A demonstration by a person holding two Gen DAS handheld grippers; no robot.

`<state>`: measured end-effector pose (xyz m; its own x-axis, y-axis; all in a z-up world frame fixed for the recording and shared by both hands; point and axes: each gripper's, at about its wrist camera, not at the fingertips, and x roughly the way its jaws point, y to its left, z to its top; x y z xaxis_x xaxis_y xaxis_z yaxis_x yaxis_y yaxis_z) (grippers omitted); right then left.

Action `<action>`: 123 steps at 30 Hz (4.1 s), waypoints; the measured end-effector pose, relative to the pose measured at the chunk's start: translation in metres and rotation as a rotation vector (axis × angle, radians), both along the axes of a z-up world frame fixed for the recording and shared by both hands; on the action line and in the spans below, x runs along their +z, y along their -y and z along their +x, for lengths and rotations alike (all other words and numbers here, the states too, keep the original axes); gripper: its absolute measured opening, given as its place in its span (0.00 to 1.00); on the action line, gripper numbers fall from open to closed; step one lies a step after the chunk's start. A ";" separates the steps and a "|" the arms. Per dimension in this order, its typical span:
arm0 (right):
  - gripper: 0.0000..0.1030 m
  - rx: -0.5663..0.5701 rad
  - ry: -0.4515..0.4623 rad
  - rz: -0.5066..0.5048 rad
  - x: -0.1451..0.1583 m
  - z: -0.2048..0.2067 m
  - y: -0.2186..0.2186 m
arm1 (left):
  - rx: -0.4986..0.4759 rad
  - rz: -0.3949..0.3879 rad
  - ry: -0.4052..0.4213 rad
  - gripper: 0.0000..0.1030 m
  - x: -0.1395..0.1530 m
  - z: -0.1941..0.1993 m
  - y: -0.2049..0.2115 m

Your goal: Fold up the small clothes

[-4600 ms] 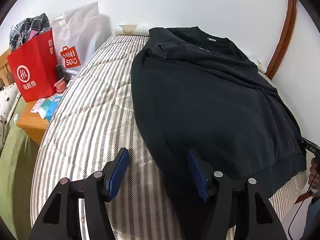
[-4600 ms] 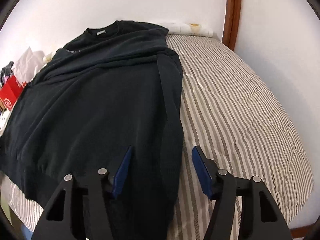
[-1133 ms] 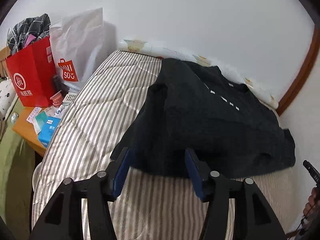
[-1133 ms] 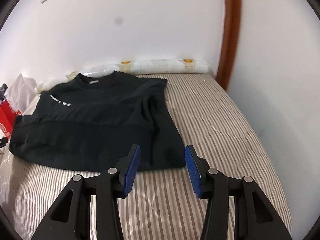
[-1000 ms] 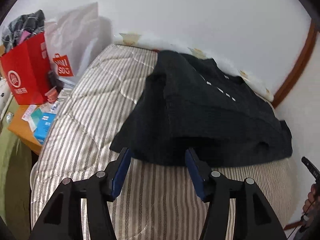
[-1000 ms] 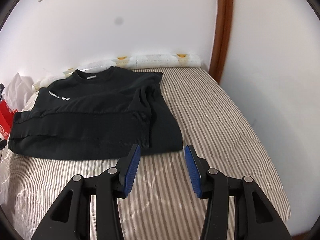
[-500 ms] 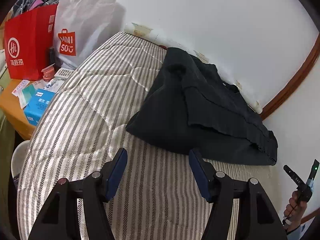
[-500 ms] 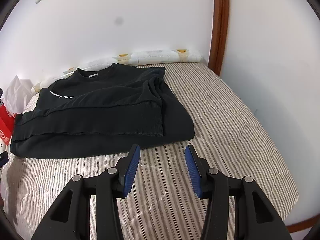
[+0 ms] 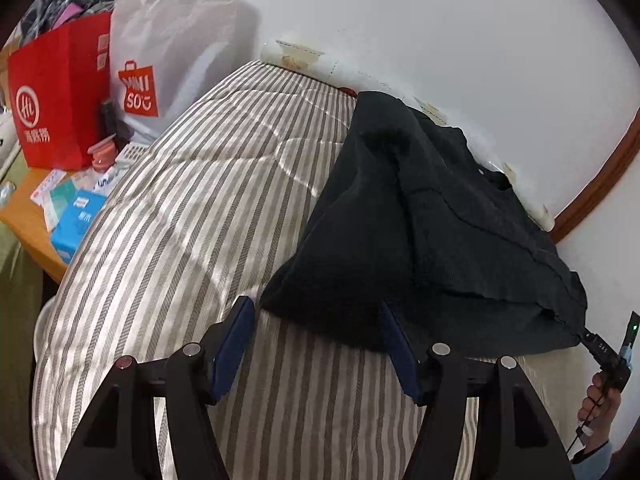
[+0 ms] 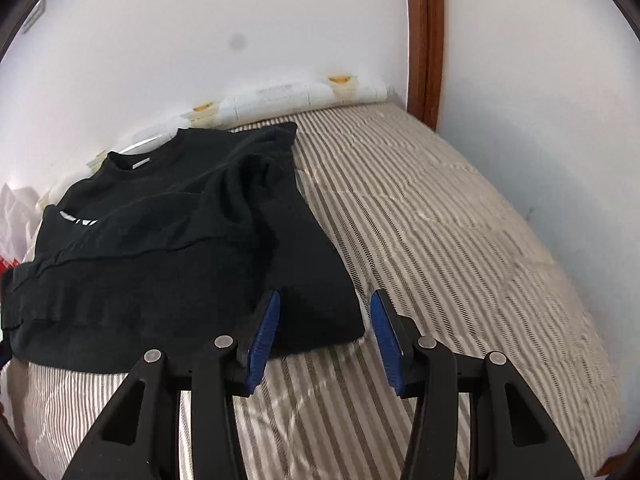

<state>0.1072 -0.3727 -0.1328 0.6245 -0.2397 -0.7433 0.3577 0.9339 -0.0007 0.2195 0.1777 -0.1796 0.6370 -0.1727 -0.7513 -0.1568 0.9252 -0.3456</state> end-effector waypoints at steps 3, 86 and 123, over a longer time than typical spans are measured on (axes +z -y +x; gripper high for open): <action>0.45 0.006 0.007 0.037 -0.006 0.006 0.007 | 0.015 0.006 0.004 0.59 0.000 0.007 0.003; 0.02 0.204 -0.008 0.039 0.014 -0.027 -0.084 | -0.307 0.086 0.097 0.27 0.064 -0.040 0.130; 0.57 0.202 -0.040 -0.114 0.053 0.042 -0.023 | -0.259 0.164 0.019 0.37 0.047 0.064 0.086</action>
<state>0.1494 -0.3493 -0.0799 0.6390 -0.1969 -0.7436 0.1612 0.9795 -0.1209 0.2832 0.0916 -0.1322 0.6016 -0.2089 -0.7710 0.0967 0.9771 -0.1893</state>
